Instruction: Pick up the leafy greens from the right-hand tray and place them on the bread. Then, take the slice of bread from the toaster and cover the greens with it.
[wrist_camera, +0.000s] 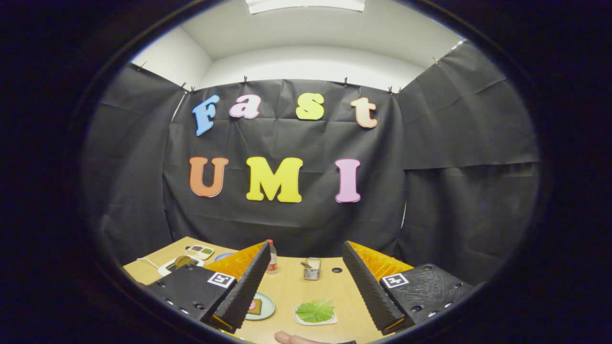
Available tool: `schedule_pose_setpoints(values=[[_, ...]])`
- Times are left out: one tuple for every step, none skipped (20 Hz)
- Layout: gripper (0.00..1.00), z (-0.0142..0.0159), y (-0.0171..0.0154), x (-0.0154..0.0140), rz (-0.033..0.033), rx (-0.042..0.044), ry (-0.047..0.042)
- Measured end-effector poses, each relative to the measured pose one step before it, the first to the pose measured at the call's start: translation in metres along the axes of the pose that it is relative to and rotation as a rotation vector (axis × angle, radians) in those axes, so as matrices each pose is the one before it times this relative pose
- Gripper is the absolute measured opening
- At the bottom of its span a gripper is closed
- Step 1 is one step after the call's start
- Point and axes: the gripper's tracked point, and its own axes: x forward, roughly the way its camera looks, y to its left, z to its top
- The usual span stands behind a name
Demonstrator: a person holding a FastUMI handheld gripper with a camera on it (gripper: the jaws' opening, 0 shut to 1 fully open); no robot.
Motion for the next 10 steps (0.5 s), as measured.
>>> schedule_pose_setpoints(values=[[0.95,-0.00026,0.00038,0.00252,0.00754,-0.00125,0.00075],[0.95,-0.00114,-0.00166,0.00345,0.00565,-0.00255,0.00305],[0.95,-0.00515,-0.0042,0.00318,0.00183,-0.00338,0.00577],[0.95,-0.00526,-0.00335,0.00558,0.00215,-0.00208,0.00877],[0.95,-0.00856,-0.00297,0.00649,0.0055,-0.00173,0.00961],[0.95,-0.00975,-0.00267,0.00799,0.01427,-0.0012,0.0147],[0.95,-0.01448,-0.00278,0.00979,0.018,-0.00195,0.01714],[0.95,-0.0149,-0.0055,0.01019,0.00942,-0.00691,0.0253],[0.95,-0.01846,-0.00667,0.0122,0.01068,-0.00358,0.02844],[0.95,-0.0174,-0.0058,0.01285,0.00848,-0.00352,0.03575]])
